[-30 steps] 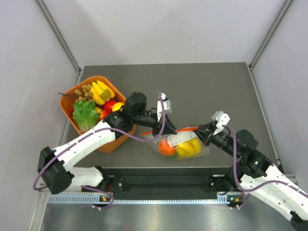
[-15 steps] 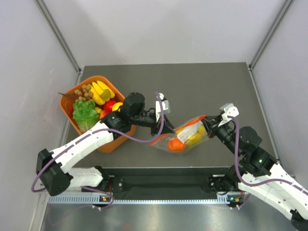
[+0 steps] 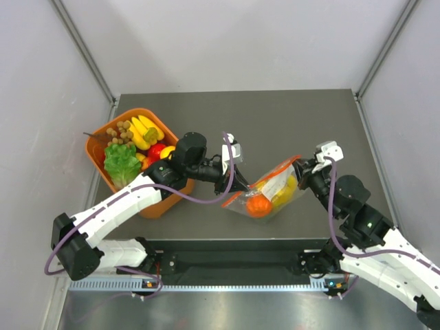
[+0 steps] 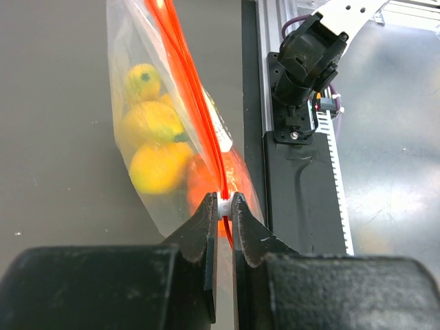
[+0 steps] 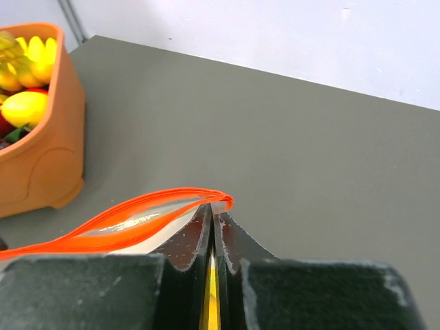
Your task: Open the zip-top bag and remove the fake food
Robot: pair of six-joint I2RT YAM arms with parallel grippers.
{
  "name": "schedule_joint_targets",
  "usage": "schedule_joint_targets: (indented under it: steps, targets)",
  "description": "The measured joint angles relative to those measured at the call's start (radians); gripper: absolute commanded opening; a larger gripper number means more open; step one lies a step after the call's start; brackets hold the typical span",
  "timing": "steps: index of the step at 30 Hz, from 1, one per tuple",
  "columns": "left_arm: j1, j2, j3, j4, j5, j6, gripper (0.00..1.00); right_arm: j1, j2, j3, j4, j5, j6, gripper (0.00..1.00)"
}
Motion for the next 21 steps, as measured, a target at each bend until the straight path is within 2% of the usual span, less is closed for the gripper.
schedule_joint_targets:
  steps: [5,10,16,21]
  targets:
    - [0.001,0.0,0.0,0.0,0.0,0.0,0.0,-0.029,0.042,0.016,0.007,0.031,0.0,0.0]
    - [0.002,0.0,0.0,0.0,-0.003,0.0,0.0,-0.132,0.1,0.034,0.021,0.012,0.006,0.0]
    - [0.002,0.0,0.0,-0.006,-0.007,0.0,0.0,-0.355,0.183,0.036,0.036,-0.113,0.046,0.0]
    - [0.003,0.0,0.0,-0.007,-0.016,0.002,0.0,-0.446,0.257,0.036,0.062,-0.225,0.08,0.0]
